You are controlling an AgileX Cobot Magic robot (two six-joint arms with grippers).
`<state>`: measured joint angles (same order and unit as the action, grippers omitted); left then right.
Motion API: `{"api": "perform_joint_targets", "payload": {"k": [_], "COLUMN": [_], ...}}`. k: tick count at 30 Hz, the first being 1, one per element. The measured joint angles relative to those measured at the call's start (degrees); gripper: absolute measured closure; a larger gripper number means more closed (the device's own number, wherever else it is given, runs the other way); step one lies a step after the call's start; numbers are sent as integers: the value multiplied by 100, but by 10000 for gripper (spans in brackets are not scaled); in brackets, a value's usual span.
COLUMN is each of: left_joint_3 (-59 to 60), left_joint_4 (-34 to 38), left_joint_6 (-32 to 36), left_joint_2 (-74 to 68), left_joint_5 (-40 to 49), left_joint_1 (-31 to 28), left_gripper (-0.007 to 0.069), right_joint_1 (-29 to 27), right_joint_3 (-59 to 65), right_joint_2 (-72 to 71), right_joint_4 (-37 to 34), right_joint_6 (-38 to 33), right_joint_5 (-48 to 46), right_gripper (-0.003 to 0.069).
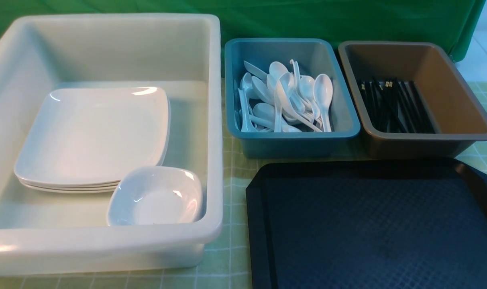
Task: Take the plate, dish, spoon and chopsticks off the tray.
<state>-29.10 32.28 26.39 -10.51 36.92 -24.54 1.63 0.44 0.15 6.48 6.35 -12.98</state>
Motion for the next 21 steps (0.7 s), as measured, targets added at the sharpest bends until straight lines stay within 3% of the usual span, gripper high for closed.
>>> {"api": "perform_joint_targets", "payload": {"k": [12, 21], "left_joint_3": [1710, 2662], "left_joint_4": [-2459, -2620], "left_joint_6": [-2778, -2941], "left_joint_2": [465, 1006], "left_joint_5": [-1390, -2051], "left_joint_1": [1503, 1831], "left_gripper": [636, 636], "right_joint_1": [0, 0], "right_joint_3": [0, 0], "right_joint_2": [-5, -5], "right_joint_4": [0, 0], "right_joint_6": [0, 0], "right_joint_5": [1, 1], "right_gripper": [419, 419]}}
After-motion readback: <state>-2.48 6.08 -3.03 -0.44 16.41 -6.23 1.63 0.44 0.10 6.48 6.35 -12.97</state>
